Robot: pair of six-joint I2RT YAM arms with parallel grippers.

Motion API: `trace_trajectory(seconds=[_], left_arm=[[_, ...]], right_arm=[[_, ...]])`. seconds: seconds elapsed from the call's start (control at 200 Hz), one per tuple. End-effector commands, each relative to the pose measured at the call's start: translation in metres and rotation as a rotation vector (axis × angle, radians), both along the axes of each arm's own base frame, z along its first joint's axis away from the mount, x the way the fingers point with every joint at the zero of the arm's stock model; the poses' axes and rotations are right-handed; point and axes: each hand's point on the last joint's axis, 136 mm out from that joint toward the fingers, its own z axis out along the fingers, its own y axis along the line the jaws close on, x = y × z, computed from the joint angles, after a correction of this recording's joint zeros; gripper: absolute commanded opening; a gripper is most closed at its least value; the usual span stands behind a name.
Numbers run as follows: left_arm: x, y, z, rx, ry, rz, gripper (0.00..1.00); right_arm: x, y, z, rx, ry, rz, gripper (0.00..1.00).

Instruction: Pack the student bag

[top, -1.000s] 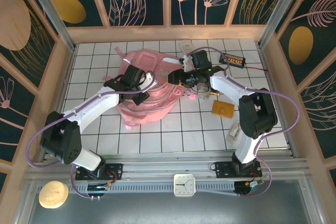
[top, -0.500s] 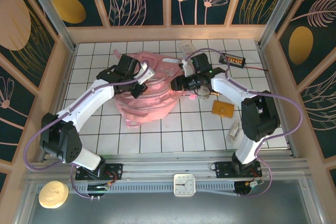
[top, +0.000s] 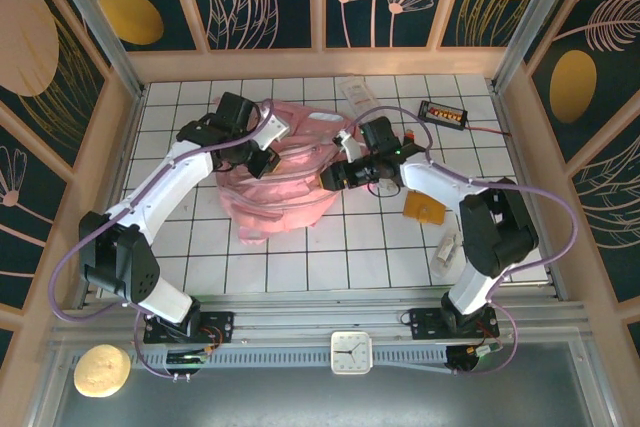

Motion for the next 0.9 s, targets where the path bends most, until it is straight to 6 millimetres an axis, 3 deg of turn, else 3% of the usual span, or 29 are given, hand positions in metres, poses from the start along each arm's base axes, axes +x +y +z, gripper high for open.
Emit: trace_trajectory(seconds=[0.0, 0.245, 0.3, 0.395, 0.425, 0.656, 0.811, 0.896], left_arm=[[0.010, -0.027, 0.054, -0.194, -0.075, -0.037, 0.00], [0.000, -0.030, 0.062, -0.231, -0.066, -0.054, 0.00], [0.000, -0.029, 0.061, -0.228, -0.064, -0.054, 0.00], [0.000, -0.027, 0.058, -0.214, -0.064, -0.048, 0.00], [0.000, -0.026, 0.057, -0.209, -0.064, -0.045, 0.00], [0.018, -0.001, 0.046, -0.072, -0.105, 0.080, 0.00], [0.030, 0.010, 0.050, -0.033, -0.129, 0.169, 0.00], [0.036, 0.011, 0.054, -0.049, -0.120, 0.225, 0.00]], right_arm=[[-0.001, 0.009, 0.024, 0.082, -0.084, 0.063, 0.56], [0.026, -0.010, 0.021, 0.013, -0.158, -0.016, 0.54], [0.032, -0.011, 0.023, 0.013, -0.178, -0.010, 0.46], [0.040, -0.010, 0.030, 0.023, -0.182, -0.003, 0.22], [0.041, -0.010, 0.031, 0.020, -0.184, -0.002, 0.20], [0.029, -0.022, 0.039, -0.029, -0.208, 0.000, 0.14], [0.017, -0.032, 0.031, -0.092, -0.200, 0.019, 0.00], [0.009, -0.032, 0.026, -0.131, -0.199, 0.048, 0.00]])
